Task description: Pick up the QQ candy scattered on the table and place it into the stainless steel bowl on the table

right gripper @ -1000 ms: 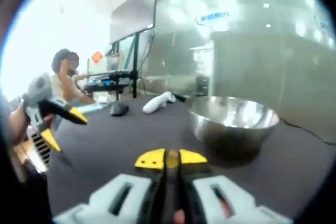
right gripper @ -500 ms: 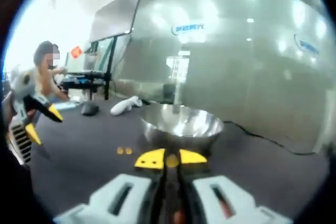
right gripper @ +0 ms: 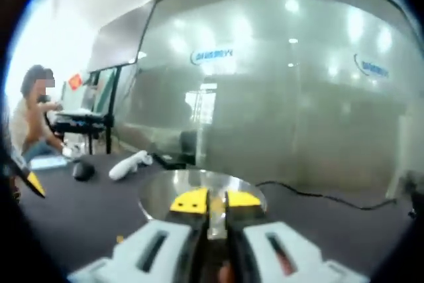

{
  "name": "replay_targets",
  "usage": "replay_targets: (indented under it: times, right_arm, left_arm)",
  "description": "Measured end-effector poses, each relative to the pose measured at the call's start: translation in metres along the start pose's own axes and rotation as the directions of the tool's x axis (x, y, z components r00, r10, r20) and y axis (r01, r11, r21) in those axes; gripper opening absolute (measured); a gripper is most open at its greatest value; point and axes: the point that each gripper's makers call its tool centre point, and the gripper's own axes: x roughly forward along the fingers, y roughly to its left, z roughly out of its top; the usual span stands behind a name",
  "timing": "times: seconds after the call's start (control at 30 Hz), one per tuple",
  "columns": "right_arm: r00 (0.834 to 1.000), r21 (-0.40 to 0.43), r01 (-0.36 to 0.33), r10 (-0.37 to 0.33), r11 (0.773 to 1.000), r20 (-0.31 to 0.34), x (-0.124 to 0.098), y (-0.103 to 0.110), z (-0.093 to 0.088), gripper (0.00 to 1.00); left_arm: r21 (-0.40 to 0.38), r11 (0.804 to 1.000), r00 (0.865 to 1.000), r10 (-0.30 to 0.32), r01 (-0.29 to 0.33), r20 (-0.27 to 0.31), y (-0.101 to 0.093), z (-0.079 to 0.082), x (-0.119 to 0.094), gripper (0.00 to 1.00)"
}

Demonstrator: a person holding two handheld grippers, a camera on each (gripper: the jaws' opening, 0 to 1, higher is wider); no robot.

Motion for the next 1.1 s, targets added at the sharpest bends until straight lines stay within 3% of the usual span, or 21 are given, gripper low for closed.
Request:
replay_targets:
  times: [0.17,0.2,0.27,0.5,0.87,1.1]
  right_arm:
    - [1.000,0.091,-0.010,0.010,0.996,0.008,0.017,-0.003,0.000,0.10]
    - [0.999,0.111,0.012,-0.008,0.994,-0.033,0.020,-0.008,-0.006,0.13]
    - [0.999,0.126,0.022,-0.019,0.992,-0.032,0.023,-0.013,-0.005,0.20]
    - [1.000,0.134,0.005,-0.003,0.991,-0.019,0.020,-0.012,-0.004,0.18]
    - [1.000,0.134,0.013,-0.011,0.991,-0.009,-0.002,-0.018,-0.001,0.16]
    - [0.995,0.052,-0.091,0.089,0.995,0.034,-0.035,-0.008,0.006,0.16]
  left_arm:
    - [-0.013,1.000,1.000,0.015,-0.015,-0.003,0.005,-0.004,-0.003,0.53]
    - [-0.016,1.000,1.000,0.017,-0.017,-0.008,0.006,-0.006,-0.003,0.53]
    - [-0.018,1.000,1.000,0.017,-0.017,-0.016,0.006,-0.008,-0.003,0.53]
    - [-0.019,1.000,1.000,0.013,-0.014,-0.009,0.005,-0.006,-0.001,0.53]
    - [-0.012,1.000,1.000,0.007,-0.007,-0.008,0.003,-0.005,0.001,0.53]
    - [-0.010,1.000,1.000,0.020,-0.019,0.007,0.007,-0.002,0.000,0.53]
